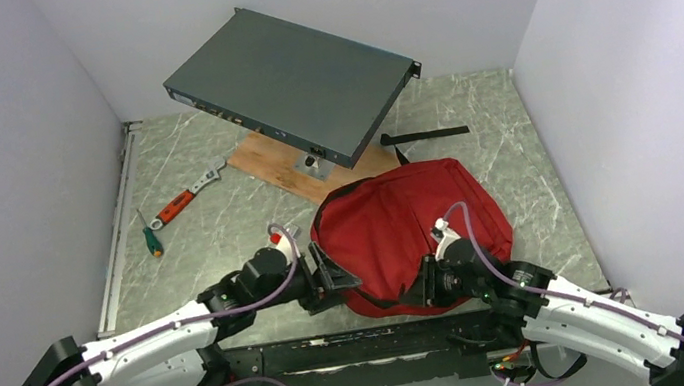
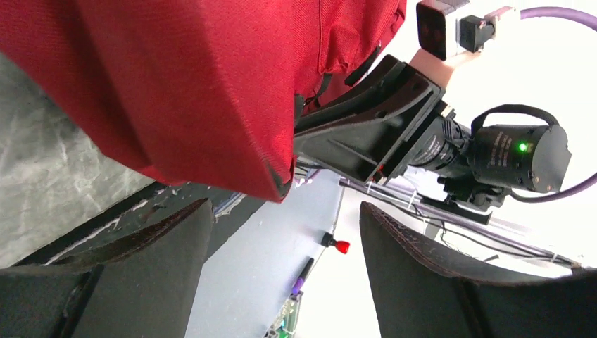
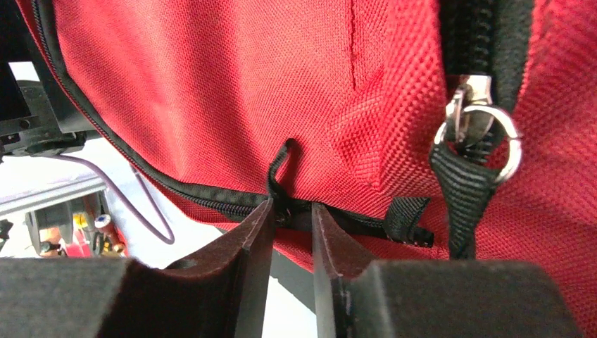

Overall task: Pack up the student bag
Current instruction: Zip the student bag at the center of the board, then reset both arms

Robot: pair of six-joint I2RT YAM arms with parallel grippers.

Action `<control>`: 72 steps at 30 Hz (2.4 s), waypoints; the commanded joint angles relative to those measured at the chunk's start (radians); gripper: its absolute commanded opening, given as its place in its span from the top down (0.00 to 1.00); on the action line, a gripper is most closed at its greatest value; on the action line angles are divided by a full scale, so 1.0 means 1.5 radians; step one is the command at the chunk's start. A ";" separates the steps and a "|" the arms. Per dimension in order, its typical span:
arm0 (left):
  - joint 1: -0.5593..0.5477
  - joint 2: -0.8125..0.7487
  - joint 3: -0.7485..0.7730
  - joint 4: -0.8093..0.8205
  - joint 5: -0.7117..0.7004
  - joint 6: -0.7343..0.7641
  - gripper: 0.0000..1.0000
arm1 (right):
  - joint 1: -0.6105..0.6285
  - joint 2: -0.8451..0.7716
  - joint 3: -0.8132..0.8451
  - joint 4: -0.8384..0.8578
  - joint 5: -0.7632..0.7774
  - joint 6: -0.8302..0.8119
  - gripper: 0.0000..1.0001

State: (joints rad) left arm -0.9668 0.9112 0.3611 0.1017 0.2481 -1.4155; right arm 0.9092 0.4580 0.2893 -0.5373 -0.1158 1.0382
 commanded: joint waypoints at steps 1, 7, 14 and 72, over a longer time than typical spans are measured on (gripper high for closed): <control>-0.046 0.043 0.053 0.038 -0.099 -0.041 0.20 | 0.025 -0.004 0.000 0.062 0.001 0.017 0.70; -0.050 0.074 0.064 0.005 -0.131 -0.019 0.43 | 0.025 -0.025 0.034 0.006 0.065 0.015 0.55; -0.056 0.058 0.052 -0.001 -0.148 -0.009 0.57 | 0.026 0.032 0.054 0.018 0.075 -0.008 0.60; -0.061 -0.324 0.364 -0.361 -0.402 0.665 0.09 | 0.100 0.019 0.609 -0.076 0.512 -0.400 0.00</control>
State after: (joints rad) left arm -1.0615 0.4370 0.6750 -0.2745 -0.2333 -0.7910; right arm 1.0592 0.4713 1.0847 -0.7483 0.6170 0.6662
